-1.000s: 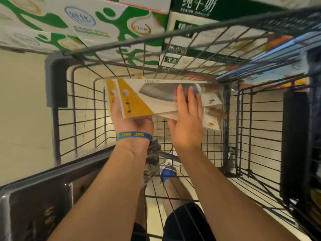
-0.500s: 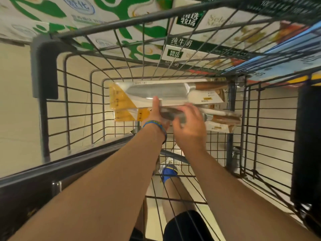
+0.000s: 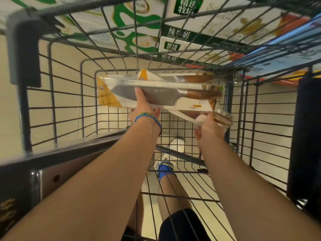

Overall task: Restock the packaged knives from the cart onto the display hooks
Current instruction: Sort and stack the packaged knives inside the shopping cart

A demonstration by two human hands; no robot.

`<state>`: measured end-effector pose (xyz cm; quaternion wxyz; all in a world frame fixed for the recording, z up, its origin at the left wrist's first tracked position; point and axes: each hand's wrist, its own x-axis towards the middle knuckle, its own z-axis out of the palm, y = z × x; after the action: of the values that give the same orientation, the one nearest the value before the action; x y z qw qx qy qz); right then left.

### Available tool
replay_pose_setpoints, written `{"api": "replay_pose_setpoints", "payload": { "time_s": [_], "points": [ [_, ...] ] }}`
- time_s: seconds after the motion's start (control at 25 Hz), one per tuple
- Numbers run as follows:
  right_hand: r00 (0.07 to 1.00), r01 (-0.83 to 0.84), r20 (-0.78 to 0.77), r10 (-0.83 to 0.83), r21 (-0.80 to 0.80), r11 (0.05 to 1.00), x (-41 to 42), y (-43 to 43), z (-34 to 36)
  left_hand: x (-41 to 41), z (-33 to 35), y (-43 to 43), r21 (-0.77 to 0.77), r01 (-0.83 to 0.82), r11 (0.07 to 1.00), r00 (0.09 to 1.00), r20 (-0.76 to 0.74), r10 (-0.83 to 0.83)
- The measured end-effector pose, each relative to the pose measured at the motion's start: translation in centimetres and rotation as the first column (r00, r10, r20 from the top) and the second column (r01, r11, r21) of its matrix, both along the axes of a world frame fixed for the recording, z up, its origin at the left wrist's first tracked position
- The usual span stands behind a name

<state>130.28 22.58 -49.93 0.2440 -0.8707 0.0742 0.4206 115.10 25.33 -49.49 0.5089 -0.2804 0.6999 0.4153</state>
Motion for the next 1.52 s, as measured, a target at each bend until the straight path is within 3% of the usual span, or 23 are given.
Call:
{"api": "replay_pose_setpoints", "payload": {
  "time_s": [0.08,0.2,0.36,0.44,0.52,0.64,0.8,0.92,1.04,1.16,1.28,1.4,1.52],
  "points": [
    [0.991,0.084,-0.116,-0.07,0.118,0.989,0.4,1.7,0.1,-0.1,0.1,0.5,0.008,0.046,0.999,0.998,0.048,-0.046],
    [0.984,0.032,-0.176,0.009,0.231,0.972,0.2,2.7,0.2,0.0,0.9,0.8,0.018,0.063,0.998,0.996,0.06,-0.064],
    [0.973,0.064,-0.231,0.0,0.273,0.96,-0.4,2.1,0.2,0.0,1.3,0.2,0.057,0.046,0.997,0.998,-0.051,-0.043],
    [0.901,0.244,-0.426,-0.079,0.348,0.905,-0.3,2.5,-0.1,-0.1,1.6,0.4,0.041,0.063,0.997,0.992,-0.112,-0.058],
    [0.848,0.357,-0.518,-0.114,0.397,0.845,-0.2,3.3,0.0,-0.3,1.7,0.7,-0.034,0.091,0.995,0.988,-0.119,-0.095],
    [0.859,0.344,-0.498,-0.122,0.384,0.857,-0.1,3.5,0.1,-0.6,1.7,1.1,-0.052,0.078,0.996,0.992,-0.098,-0.083],
    [0.911,0.334,-0.365,-0.193,0.375,0.865,0.1,3.2,-0.2,0.0,1.8,0.8,0.031,-0.067,0.997,0.995,-0.077,0.069],
    [0.932,0.238,-0.349,-0.093,0.398,0.886,-0.9,3.2,-0.3,-0.4,1.7,0.4,0.065,-0.175,0.982,0.984,-0.015,0.176],
    [0.934,0.106,-0.357,0.032,0.361,0.927,-3.0,1.7,-0.5,-0.8,0.8,-0.6,-0.01,-0.057,0.998,0.998,0.008,0.057],
    [0.883,-0.021,-0.428,0.193,0.375,0.927,-4.7,0.1,-0.9,-0.7,0.3,-1.0,0.061,0.0,0.998,0.999,0.033,-0.002],
    [0.895,-0.057,-0.388,0.218,0.384,0.921,-5.4,0.3,-0.9,-0.6,-0.1,-0.7,0.089,0.037,0.995,0.997,0.059,-0.042],
    [0.906,-0.157,-0.308,0.29,0.392,0.907,-5.2,1.1,0.1,0.1,-0.7,-0.9,0.067,0.189,0.98,0.981,0.03,-0.191],
    [0.872,-0.226,-0.362,0.328,0.295,0.928,-4.7,3.3,2.0,0.6,-0.7,-0.8,0.072,0.275,0.959,0.959,0.048,-0.279]
  ]
}}
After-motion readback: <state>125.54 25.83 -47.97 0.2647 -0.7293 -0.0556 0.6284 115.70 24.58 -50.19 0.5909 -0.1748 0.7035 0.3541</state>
